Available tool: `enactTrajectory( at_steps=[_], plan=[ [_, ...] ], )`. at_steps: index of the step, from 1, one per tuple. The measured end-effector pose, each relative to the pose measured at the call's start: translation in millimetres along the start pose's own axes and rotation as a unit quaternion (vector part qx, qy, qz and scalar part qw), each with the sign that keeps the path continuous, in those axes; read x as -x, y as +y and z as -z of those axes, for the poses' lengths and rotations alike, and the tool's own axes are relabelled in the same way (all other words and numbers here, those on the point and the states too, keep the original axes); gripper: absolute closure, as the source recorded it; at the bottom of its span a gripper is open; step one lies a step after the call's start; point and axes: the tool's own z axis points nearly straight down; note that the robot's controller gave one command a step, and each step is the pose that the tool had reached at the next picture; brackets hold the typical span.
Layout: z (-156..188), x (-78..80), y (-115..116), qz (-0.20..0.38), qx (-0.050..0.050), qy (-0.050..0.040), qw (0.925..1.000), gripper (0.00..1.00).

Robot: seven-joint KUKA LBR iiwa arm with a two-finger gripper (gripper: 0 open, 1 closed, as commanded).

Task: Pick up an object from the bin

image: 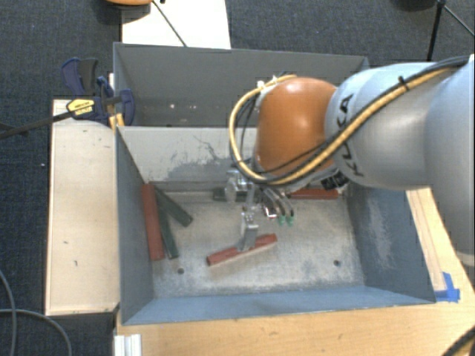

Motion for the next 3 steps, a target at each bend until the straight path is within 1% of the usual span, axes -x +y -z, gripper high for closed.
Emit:
enactTrajectory(
  at_steps=[1,2,3],
  plan=[
    [-46.0,-21.0,-11.8,-0.042,0.000,0.0018,0.9991,0.00],
    [-89.1,-31.7,8.1,-0.038,0.000,0.0029,0.9993,1.00],
    [-89.1,-31.7,8.1,-0.038,0.000,0.0029,0.9993,1.00]
  ],
)
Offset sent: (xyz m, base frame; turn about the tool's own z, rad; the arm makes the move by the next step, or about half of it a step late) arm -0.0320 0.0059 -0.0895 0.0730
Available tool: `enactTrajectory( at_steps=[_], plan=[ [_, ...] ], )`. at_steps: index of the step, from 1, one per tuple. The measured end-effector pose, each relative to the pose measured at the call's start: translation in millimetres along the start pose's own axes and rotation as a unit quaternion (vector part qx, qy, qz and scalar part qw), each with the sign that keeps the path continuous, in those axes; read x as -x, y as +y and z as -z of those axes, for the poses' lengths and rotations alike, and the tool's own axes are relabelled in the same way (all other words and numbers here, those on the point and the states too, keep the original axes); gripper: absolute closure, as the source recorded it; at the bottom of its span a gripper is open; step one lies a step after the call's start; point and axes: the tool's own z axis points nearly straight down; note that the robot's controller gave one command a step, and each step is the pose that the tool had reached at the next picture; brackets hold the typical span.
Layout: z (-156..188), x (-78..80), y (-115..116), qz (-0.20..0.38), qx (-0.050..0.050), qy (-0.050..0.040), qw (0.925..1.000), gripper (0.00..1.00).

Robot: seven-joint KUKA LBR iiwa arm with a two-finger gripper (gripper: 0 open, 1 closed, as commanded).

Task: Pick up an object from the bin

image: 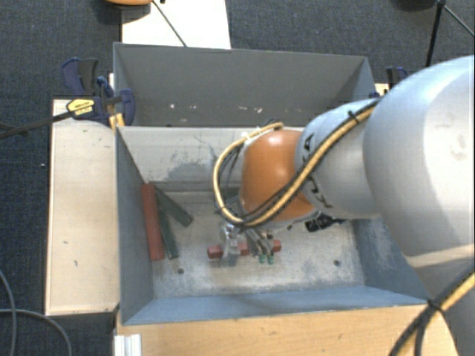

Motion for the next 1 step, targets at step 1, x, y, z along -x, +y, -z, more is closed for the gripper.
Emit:
enactTrajectory(
  at_steps=[1],
  plan=[
    [185.8,3.0,-7.6,0.103,0.000,-0.0050,0.9947,1.00]
  ],
)
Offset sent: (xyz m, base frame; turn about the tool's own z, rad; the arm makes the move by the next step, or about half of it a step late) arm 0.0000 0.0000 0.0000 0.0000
